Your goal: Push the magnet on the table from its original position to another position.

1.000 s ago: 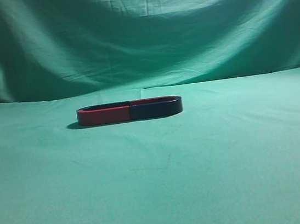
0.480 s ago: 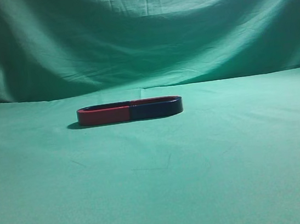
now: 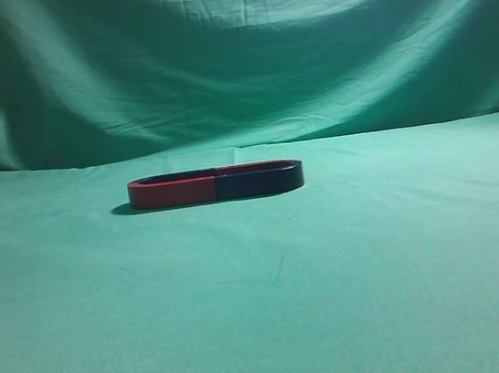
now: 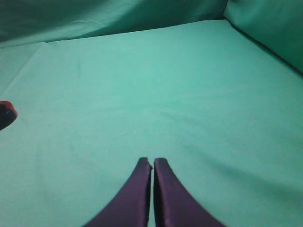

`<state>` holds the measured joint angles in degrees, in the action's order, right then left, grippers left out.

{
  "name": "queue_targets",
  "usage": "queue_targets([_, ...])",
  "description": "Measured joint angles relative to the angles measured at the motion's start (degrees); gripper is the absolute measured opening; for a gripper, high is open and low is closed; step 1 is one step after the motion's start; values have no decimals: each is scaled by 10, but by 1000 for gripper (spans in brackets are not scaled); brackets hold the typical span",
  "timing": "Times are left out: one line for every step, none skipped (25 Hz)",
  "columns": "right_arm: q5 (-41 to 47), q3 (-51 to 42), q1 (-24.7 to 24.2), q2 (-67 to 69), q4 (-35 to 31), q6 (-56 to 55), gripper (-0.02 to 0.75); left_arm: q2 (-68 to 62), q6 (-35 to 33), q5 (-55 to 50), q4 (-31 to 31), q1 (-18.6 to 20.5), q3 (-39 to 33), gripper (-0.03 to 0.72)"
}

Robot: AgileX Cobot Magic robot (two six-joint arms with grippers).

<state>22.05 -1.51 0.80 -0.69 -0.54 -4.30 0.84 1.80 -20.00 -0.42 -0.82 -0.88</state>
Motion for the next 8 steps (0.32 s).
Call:
queue_targets([0, 0, 0, 0, 0, 0, 0, 0, 0, 0, 0, 0, 0, 372])
queue_targets([0, 0, 0, 0, 0, 0, 0, 0, 0, 0, 0, 0, 0, 372])
queue_targets([0, 0, 0, 0, 0, 0, 0, 0, 0, 0, 0, 0, 0, 372])
queue_targets([0, 0, 0, 0, 0, 0, 0, 0, 0, 0, 0, 0, 0, 372])
queue_targets([0, 0, 0, 0, 0, 0, 0, 0, 0, 0, 0, 0, 0, 372])
queue_targets([0, 0, 0, 0, 0, 0, 0, 0, 0, 0, 0, 0, 0, 372])
queue_targets([0, 0, 0, 0, 0, 0, 0, 0, 0, 0, 0, 0, 0, 372])
queue_targets([0, 0, 0, 0, 0, 0, 0, 0, 0, 0, 0, 0, 0, 372])
